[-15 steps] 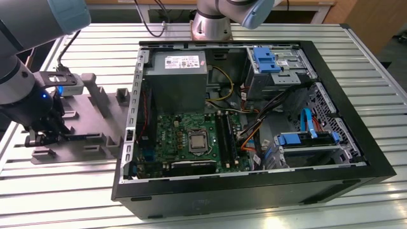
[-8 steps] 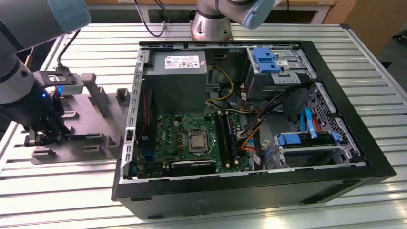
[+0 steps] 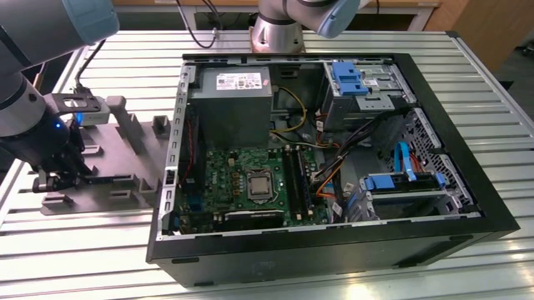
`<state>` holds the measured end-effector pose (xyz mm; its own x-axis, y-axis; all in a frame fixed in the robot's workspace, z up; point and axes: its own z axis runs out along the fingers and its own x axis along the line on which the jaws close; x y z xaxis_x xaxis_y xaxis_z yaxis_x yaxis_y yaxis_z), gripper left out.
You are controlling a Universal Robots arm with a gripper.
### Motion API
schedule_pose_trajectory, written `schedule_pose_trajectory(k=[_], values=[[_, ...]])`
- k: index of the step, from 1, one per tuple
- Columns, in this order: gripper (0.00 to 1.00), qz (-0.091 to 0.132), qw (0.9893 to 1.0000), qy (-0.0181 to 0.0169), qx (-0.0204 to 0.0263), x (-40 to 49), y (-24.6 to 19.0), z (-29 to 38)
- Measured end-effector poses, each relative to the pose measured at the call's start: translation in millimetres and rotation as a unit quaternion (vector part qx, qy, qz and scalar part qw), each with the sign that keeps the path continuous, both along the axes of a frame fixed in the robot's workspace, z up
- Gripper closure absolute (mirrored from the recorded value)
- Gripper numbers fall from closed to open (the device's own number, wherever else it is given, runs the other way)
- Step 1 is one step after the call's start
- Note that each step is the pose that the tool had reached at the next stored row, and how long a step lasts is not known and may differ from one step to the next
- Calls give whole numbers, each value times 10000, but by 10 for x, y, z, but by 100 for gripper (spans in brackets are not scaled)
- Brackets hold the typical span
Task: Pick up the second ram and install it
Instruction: 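Pick up the second ram and move it above second insertion slot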
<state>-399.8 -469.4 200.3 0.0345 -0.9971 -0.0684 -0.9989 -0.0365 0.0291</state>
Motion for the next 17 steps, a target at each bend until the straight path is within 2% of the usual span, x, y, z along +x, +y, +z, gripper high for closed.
schedule_pose_trajectory(k=[4, 5, 17], values=[[75, 0, 10000, 0, 0, 0, 0, 0], [81, 0, 10000, 0, 0, 0, 0, -1], [81, 0, 10000, 1, 0, 40, 0, -2]])
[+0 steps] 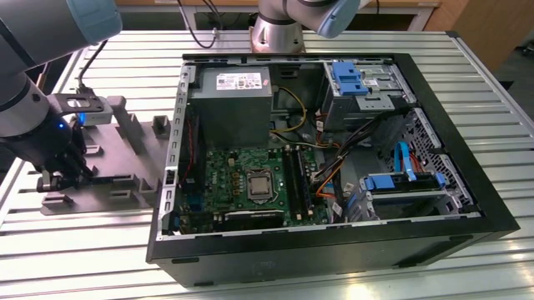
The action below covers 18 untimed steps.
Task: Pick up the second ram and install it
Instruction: 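Pick up the second ram and move it above second insertion slot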
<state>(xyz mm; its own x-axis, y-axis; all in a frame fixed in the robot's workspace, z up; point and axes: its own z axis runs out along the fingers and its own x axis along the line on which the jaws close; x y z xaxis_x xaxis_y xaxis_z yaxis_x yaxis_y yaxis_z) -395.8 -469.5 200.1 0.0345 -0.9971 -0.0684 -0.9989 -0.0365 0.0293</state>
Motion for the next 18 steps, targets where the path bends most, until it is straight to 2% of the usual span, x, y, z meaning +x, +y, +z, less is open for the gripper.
schedule_pose_trajectory(k=[18], values=[[83, 0, 10000, 0, 0, 6, -7, 0]])
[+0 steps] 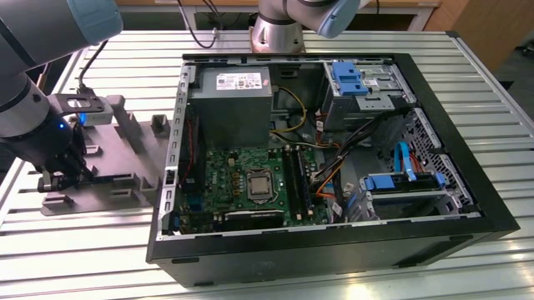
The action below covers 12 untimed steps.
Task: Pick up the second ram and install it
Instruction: 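Pick up the second ram and move it above second insertion slot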
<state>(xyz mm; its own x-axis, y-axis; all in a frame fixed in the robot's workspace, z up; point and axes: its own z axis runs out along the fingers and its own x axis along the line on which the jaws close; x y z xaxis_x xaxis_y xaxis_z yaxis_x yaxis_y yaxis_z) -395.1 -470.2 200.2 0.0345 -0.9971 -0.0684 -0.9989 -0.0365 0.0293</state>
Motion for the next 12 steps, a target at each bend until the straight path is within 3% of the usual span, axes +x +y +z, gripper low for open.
schedule_pose_trajectory(k=[1, 12], values=[[89, 0, 10000, 0, 0, 0, 0, 0], [89, 0, 10000, 0, 0, 0, -4, 2]])
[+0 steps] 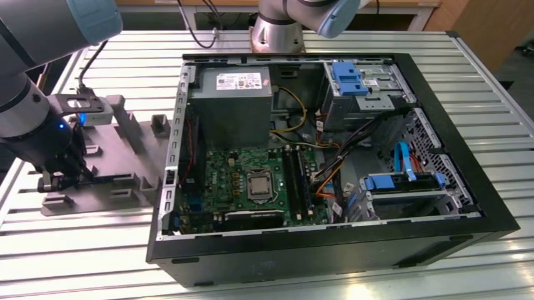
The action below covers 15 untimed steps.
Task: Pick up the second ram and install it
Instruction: 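Pick up the second ram and move it above second insertion slot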
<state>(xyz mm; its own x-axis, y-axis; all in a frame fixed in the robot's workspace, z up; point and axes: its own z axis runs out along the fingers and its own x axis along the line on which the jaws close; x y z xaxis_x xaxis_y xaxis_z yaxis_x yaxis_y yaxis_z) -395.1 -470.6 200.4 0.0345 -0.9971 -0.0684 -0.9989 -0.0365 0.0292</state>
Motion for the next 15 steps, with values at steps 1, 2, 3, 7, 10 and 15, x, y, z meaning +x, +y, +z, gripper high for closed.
schedule_pose_trajectory(k=[1, 2, 3, 7, 10, 15], values=[[89, 0, 10000, 0, 0, 0, 0, 3], [89, 0, 10000, 1, -1, 0, 0, 7], [89, -1, 10000, 1, 0, 0, 0, 10], [89, -29, 10000, 0, 0, 0, 0, 17], [89, -32, 10000, 2, -2, 0, 0, 33], [89, -32, 10000, 1, -1, 0, 0, 79]])
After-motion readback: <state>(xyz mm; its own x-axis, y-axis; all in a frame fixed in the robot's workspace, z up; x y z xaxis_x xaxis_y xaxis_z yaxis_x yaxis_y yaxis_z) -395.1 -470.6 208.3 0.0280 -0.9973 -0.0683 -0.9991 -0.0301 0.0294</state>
